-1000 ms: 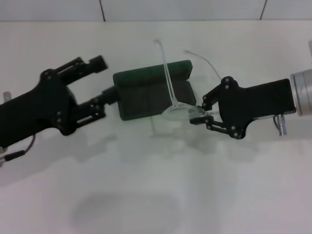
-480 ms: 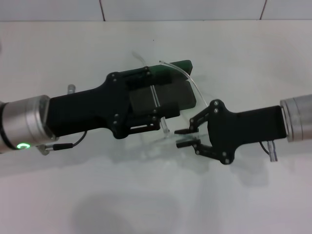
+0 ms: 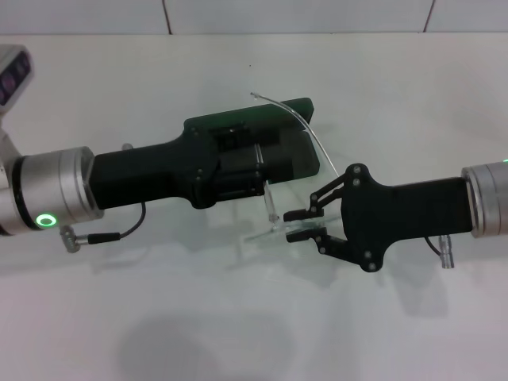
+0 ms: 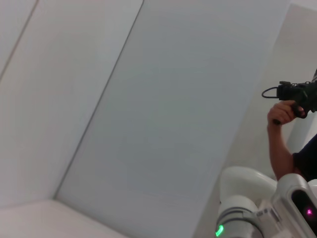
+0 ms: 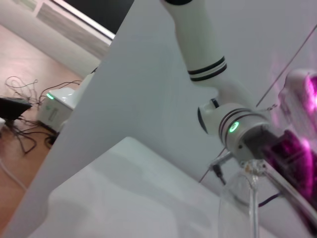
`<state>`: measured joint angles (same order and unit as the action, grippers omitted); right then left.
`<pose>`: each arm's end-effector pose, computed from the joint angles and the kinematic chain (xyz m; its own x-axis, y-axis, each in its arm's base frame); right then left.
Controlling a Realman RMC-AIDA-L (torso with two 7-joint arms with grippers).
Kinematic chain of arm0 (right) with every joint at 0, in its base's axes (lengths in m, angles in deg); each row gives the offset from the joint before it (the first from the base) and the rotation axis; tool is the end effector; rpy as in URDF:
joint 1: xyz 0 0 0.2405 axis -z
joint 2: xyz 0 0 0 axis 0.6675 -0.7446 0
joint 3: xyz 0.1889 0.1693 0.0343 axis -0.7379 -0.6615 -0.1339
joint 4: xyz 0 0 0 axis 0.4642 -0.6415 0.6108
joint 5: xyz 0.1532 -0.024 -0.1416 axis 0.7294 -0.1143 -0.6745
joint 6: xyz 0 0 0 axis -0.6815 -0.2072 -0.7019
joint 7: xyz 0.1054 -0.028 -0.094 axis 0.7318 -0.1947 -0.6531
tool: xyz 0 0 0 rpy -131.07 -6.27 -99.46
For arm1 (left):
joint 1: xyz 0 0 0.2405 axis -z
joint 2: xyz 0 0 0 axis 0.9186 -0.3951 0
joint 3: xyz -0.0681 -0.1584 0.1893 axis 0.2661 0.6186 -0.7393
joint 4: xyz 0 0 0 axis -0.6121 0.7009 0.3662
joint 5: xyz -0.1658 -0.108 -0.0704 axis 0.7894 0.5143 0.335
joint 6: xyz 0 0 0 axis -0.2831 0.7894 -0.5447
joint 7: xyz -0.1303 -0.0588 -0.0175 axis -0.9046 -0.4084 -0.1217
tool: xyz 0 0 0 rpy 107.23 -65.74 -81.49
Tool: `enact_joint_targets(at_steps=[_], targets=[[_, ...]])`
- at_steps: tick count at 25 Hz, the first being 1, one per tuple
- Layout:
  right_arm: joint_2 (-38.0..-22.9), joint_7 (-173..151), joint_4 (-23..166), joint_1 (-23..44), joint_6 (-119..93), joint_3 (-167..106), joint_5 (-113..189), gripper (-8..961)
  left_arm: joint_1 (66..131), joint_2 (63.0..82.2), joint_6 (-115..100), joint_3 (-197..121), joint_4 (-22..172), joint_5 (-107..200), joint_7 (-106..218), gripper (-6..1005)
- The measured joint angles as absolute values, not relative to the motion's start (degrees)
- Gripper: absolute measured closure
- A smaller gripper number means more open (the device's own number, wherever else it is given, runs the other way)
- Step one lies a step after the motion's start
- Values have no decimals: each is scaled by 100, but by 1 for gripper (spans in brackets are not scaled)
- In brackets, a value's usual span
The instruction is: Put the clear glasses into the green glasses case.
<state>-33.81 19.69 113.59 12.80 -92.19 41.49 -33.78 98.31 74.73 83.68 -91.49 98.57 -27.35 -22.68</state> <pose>0.1817 0.3123 -0.0362 0.6833 0.6123 -0.3976 0.5208 -0.7905 -0.3223 -0.2126 0.3066 -0.0178 0.5730 0.3937 0.7188 0.3788 -0.9050 0.1937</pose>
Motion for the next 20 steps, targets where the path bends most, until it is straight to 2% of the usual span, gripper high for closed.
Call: enact_joint_targets(at_steps=[11,20], targets=[[-3380,1615,11149,1287,-9249,4192,-3070,829,9998,7528,8463,-9140,9862,-3088,-2756,296],[-3380,1537,11112,1386,-9261,4237,-3059,828,9969,7493,8742,-9082,9851,-2930,-2710,297]])
